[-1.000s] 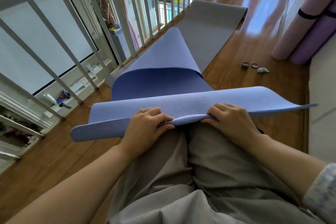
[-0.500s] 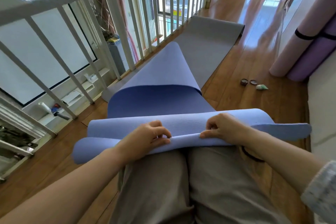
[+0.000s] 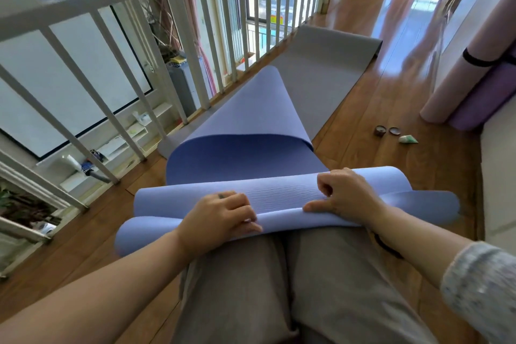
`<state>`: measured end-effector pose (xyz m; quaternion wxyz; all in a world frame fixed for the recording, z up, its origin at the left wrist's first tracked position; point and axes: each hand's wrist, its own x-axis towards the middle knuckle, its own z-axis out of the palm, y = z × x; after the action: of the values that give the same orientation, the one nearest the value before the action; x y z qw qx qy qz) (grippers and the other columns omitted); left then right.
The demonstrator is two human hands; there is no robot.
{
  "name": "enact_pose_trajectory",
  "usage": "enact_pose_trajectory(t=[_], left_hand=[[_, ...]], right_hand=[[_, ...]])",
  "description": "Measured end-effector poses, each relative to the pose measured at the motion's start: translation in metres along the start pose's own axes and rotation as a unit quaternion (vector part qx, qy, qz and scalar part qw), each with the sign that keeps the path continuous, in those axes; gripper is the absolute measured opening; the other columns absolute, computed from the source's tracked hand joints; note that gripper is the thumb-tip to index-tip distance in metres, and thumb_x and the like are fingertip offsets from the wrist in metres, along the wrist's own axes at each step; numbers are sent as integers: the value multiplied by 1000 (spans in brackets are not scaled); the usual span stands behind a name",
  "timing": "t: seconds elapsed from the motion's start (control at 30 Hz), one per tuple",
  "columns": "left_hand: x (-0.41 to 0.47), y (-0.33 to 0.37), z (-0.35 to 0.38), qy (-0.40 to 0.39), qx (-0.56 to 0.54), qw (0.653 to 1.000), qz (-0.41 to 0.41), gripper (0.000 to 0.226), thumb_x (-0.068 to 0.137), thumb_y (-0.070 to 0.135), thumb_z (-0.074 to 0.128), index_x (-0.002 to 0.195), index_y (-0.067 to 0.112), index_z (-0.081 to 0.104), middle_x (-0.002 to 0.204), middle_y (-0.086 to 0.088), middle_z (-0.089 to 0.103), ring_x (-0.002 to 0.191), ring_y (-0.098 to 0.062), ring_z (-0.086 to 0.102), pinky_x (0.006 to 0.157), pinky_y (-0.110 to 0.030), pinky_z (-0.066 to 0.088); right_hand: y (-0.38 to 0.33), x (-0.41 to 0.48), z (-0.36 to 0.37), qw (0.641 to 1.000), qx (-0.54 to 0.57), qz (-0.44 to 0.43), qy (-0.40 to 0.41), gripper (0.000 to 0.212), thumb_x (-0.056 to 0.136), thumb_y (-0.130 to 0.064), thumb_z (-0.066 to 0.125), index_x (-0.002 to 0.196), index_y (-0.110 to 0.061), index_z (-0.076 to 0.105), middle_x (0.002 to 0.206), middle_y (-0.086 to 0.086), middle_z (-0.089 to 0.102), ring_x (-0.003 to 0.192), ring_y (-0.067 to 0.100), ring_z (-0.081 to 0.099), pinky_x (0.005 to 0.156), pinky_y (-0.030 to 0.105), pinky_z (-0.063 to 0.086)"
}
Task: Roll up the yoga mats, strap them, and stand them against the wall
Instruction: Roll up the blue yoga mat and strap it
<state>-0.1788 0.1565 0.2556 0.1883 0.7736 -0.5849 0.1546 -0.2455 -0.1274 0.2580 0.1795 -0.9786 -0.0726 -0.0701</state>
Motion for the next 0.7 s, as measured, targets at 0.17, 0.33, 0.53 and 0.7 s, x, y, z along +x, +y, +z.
enact_pose_trajectory(t=[0.17, 0.33, 0.53, 0.7], left_hand=[[-8, 6, -6, -98, 80, 992, -19, 40, 86, 57, 49, 84, 21, 68, 84, 3, 64, 68, -14, 62, 60, -23, 52], [-15, 18, -5, -106, 109, 985, -76, 37, 87, 49, 48, 85, 19, 69, 82, 0, 64, 64, -19, 62, 56, -28, 51], [-16, 26, -2, -101, 129, 978, -130, 41, 92, 45, 40, 84, 19, 70, 80, -1, 65, 61, -21, 63, 50, -30, 52], [-8, 25, 0, -90, 109, 968, -205, 48, 92, 46, 32, 82, 19, 70, 74, 0, 65, 62, -21, 65, 47, -30, 52]], right_hand=[[-1, -7, 12, 993, -14, -92, 73, 51, 78, -67, 47, 56, -22, 36, 48, -8, 38, 45, 15, 35, 46, 27, 30], [-7, -24, 16, 977, -61, -166, 118, 42, 85, -50, 52, 61, -16, 53, 56, -2, 55, 49, 17, 48, 53, 22, 36], [-5, -46, 10, 989, -50, -114, 84, 44, 83, -57, 51, 84, -16, 67, 83, -3, 65, 80, 18, 55, 70, 28, 45], [-11, -45, 13, 986, -92, -39, 130, 45, 90, -51, 44, 79, -16, 70, 81, -1, 59, 73, 19, 56, 71, 29, 41]])
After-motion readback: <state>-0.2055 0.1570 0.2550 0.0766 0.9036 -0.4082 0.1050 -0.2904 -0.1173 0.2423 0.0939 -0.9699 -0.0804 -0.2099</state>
